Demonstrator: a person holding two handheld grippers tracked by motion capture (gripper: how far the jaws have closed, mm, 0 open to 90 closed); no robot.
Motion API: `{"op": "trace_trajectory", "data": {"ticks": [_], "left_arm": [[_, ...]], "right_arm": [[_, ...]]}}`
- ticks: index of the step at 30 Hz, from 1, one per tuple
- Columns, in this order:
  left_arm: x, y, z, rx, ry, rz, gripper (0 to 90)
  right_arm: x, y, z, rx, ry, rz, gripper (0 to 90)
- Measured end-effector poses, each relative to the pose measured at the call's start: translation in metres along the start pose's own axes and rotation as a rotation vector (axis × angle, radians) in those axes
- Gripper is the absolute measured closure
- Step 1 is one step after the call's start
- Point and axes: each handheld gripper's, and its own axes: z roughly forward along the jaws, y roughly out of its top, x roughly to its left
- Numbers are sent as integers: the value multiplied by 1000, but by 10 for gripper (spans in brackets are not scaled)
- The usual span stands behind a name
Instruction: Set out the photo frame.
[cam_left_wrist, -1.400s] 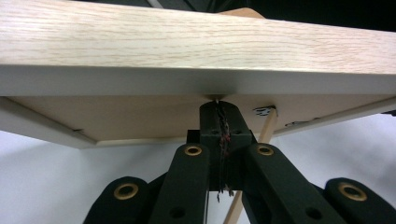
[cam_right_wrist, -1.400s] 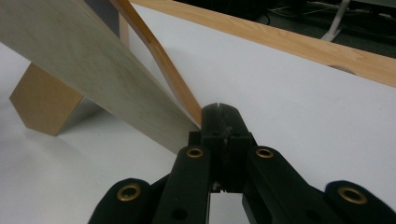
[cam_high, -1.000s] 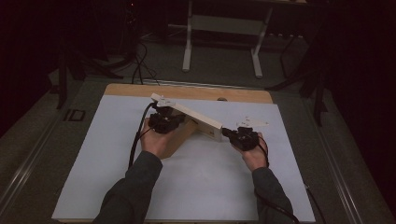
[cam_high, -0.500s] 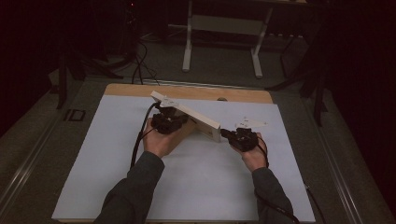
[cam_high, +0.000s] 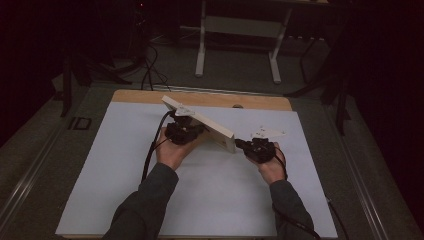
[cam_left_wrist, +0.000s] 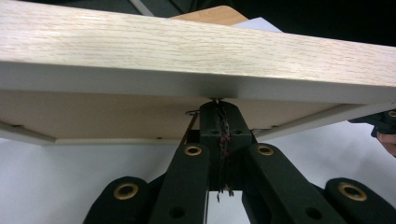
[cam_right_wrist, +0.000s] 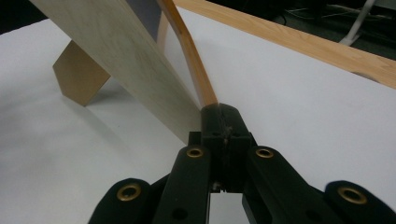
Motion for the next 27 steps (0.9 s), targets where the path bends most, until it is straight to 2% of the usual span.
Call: {"op": "trace_trajectory", "data": {"ticks": [14, 27], "left_arm": [[3, 0, -1, 6, -5, 0, 900], [4, -1, 0, 5, -14, 4, 900]], "right_arm": [[6, 2, 0, 5, 21, -23, 899], [18, 6, 2, 8, 79, -59, 899]]}}
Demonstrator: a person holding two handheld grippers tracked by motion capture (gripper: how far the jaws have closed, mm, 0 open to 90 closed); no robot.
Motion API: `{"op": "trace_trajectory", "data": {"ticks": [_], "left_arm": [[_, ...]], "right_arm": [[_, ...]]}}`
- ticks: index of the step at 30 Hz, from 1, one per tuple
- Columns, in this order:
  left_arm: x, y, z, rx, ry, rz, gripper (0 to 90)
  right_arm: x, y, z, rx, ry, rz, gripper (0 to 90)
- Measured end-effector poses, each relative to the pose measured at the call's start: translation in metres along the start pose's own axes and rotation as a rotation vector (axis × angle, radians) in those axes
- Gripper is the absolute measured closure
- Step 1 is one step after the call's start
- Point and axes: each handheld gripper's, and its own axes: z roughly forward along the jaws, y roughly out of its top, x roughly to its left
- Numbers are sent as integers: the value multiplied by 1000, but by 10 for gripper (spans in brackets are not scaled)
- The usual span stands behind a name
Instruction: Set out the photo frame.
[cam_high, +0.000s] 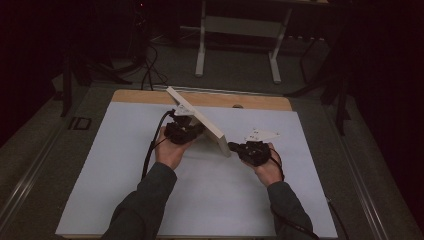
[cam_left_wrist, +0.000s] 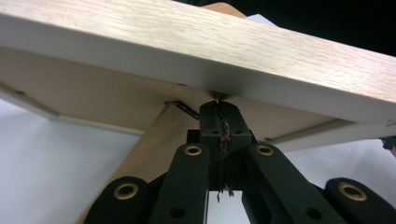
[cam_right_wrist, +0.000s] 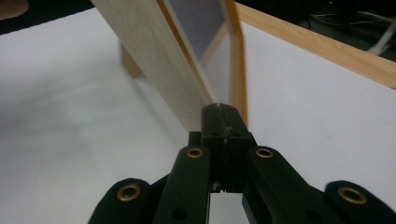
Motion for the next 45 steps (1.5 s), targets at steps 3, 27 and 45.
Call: {"op": "trace_trajectory", "data": {"ticks": [3, 27, 45], "left_arm": [[1, 0, -1, -8, -2, 3, 900], [9, -3, -2, 7, -58, 10, 900], [5, -3, 3, 28, -87, 47, 896]], "right_arm": [[5, 2, 2, 2, 20, -10, 899], [21, 8, 7, 9, 70, -53, 899], [30, 8, 10, 61, 94, -132, 897]]}}
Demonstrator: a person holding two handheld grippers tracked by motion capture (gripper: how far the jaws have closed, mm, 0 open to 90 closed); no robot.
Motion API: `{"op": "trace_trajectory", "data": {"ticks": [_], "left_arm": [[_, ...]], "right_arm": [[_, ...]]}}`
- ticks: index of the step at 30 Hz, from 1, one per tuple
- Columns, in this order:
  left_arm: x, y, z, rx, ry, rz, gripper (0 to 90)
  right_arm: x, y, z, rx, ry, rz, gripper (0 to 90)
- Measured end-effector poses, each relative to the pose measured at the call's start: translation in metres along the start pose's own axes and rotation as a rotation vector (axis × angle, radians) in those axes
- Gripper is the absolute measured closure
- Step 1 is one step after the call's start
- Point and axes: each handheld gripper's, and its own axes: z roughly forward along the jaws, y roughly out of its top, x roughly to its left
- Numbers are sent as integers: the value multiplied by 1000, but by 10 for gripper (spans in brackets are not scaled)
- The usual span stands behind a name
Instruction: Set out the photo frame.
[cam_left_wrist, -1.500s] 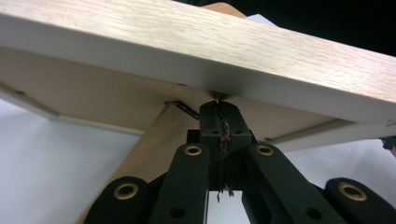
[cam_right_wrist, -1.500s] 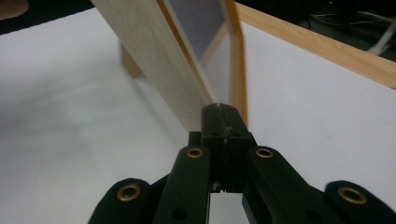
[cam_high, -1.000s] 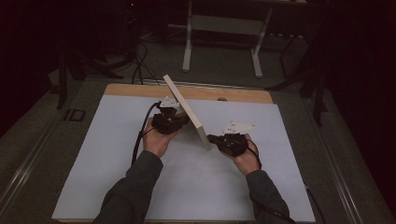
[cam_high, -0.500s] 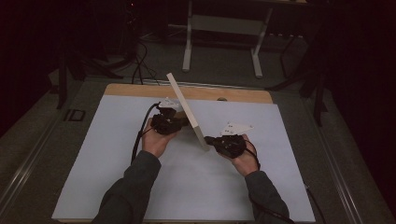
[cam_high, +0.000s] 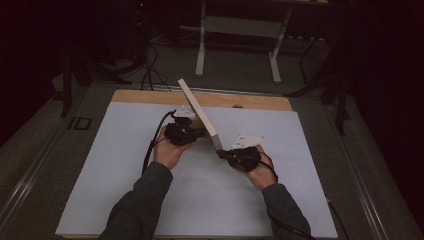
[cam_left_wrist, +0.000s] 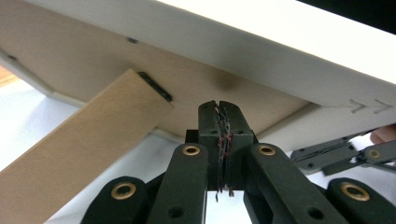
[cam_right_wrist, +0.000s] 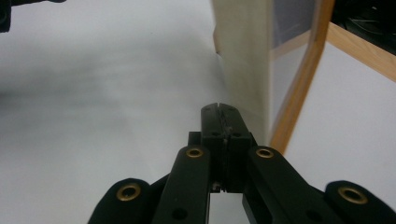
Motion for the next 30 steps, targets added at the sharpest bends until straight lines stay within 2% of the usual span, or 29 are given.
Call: {"op": "trace_trajectory", "data": {"ticks": [4, 9, 10, 14, 20, 30], "left_arm": [[4, 1, -1, -2, 22, -21, 896], [11, 3, -2, -19, 42, -74, 898], [11, 3, -2, -18, 43, -78, 898], [11, 6, 0, -14, 49, -78, 899], [10, 10, 3, -10, 56, -77, 900], [15, 8, 10, 23, 62, -72, 900]], "right_arm": [[-5, -4, -8, -6, -15, 10, 898], [-15, -2, -11, -34, -65, 47, 898], [-17, 1, -9, -40, -86, 59, 898], [-20, 6, -6, -47, -106, 72, 899], [-23, 16, 1, -73, -91, 110, 898], [-25, 20, 7, -82, -50, 132, 898]]}}
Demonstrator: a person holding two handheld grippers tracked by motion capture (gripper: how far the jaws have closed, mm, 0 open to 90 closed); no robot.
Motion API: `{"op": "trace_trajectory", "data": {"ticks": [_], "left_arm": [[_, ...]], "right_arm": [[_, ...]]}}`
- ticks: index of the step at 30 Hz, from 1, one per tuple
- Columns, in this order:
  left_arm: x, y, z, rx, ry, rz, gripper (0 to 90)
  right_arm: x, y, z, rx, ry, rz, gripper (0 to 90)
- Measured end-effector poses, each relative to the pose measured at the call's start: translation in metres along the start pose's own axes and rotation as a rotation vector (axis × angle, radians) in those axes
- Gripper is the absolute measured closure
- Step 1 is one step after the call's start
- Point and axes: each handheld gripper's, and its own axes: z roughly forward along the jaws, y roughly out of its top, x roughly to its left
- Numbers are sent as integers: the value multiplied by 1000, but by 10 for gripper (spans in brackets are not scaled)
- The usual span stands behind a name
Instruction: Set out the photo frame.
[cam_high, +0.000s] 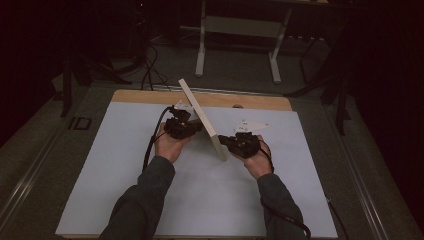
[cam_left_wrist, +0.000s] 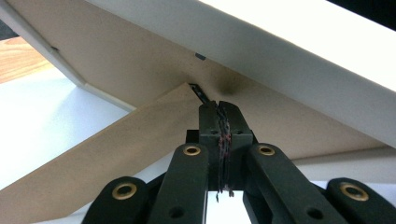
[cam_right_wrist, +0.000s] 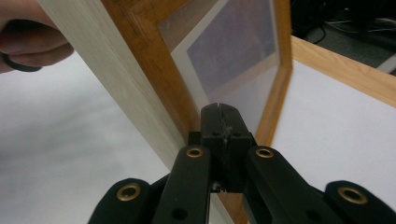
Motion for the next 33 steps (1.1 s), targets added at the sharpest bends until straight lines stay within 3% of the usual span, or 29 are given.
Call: {"op": "trace_trajectory", "data": {"ticks": [11, 16, 21, 25, 33], "left_arm": [[1, -2, 3, 21, -3, 7, 900], [5, -6, 1, -1, -51, -8, 900], [5, -7, -2, -1, -67, 7, 900], [11, -10, -1, -12, -120, -19, 900], [13, -13, -4, -10, -147, -4, 900]], "right_arm": [[13, 3, 6, 20, 50, -34, 899], [19, 4, 6, 20, 70, -52, 899], [21, 3, 5, 22, 75, -54, 898], [23, 3, 4, 23, 89, -57, 899], [29, 4, 7, 25, 112, -68, 899]]}}
